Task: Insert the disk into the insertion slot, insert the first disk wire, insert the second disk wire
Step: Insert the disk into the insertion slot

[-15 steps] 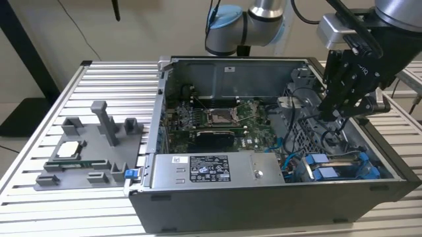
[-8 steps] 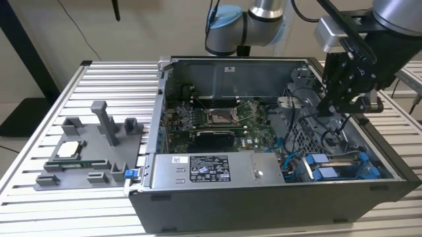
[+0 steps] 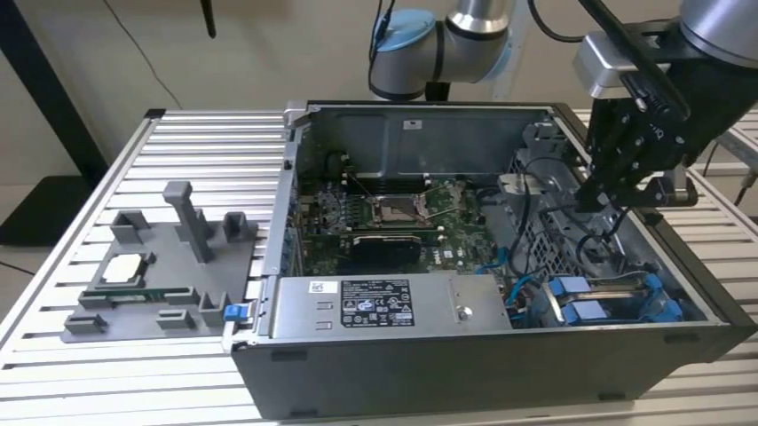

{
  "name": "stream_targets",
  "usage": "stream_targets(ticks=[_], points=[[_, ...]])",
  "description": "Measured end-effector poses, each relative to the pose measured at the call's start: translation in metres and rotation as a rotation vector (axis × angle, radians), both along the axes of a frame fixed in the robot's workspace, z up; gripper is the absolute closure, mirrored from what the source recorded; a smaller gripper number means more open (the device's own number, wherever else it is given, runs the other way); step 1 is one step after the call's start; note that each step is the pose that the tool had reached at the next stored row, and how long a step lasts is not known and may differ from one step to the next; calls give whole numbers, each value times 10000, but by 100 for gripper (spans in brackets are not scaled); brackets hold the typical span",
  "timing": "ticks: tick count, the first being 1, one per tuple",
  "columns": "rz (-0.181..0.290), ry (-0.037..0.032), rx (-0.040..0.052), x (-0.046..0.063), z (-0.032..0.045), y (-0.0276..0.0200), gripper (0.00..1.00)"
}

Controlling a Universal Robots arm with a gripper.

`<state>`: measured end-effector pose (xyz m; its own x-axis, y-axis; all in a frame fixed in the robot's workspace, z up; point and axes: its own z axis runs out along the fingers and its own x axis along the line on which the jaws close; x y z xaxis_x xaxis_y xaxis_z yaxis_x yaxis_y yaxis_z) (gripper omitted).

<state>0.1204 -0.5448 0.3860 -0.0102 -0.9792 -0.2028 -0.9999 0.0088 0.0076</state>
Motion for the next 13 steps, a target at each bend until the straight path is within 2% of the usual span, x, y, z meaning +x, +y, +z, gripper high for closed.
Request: stream_targets(ticks=[2,4,13], points=[[1,0,-47,20,-5,-31,100],[1,0,-135,33,-9,-56,100],[1,0,-579,74,-27,-154,100]])
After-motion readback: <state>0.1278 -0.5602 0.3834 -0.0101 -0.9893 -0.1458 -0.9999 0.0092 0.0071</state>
